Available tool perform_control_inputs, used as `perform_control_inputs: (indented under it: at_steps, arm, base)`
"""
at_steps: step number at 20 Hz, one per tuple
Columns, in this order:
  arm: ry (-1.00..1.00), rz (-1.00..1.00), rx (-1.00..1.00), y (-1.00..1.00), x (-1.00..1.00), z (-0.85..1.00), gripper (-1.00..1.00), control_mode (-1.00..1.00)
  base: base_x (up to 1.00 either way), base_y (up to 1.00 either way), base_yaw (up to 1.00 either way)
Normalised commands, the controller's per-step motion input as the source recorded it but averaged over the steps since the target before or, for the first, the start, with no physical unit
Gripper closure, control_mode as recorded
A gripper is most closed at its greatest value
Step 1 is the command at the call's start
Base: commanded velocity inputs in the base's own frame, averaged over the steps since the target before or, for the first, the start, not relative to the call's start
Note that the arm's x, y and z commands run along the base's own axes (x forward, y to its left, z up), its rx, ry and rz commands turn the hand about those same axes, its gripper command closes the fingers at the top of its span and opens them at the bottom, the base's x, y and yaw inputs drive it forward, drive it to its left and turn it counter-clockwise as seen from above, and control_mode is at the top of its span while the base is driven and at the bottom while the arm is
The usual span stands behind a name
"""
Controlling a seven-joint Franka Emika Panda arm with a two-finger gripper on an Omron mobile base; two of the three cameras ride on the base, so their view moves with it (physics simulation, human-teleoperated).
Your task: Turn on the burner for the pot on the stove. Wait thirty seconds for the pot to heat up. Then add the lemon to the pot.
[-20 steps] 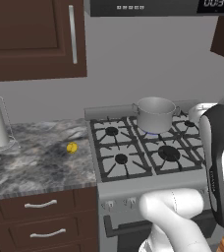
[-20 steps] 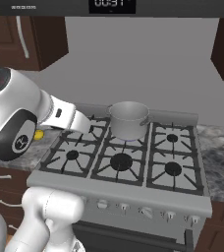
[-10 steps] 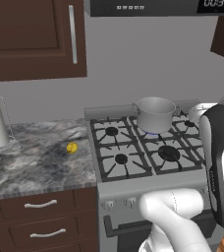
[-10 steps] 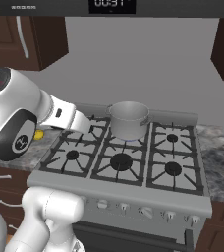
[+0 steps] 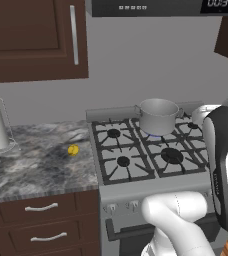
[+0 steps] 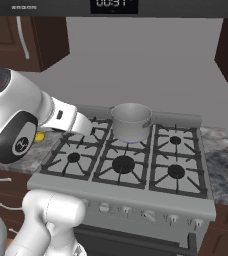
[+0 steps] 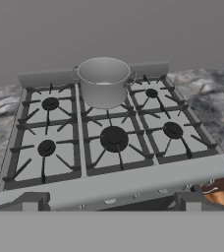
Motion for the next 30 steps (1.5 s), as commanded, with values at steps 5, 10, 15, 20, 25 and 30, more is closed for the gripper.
perform_control_inputs:
  at_steps: [5,10,15,20,25,30]
  arm:
    - [0.0,0.0,0.0,0.0,0.0,0.0,-1.0,-1.0]
    - [0.0,0.0,0.0,0.0,0.0,0.0,-1.0,-1.0]
    - [0.0,0.0,0.0,0.0,0.0,0.0,-1.0,-1.0]
    - [0.0,0.0,0.0,0.0,0.0,0.0,-1.0,-1.0]
    - [0.0,0.0,0.0,0.0,0.0,0.0,-1.0,-1.0]
    - [0.0,0.0,0.0,0.0,0.0,0.0,-1.0,-1.0]
  base:
    - [0.0,0.0,0.0]
    - [0.0,0.0,0.0]
    - [0.0,0.0,0.0]
    - [0.0,0.0,0.0]
    - [0.0,0.0,0.0]
    - [0.0,0.0,0.0]
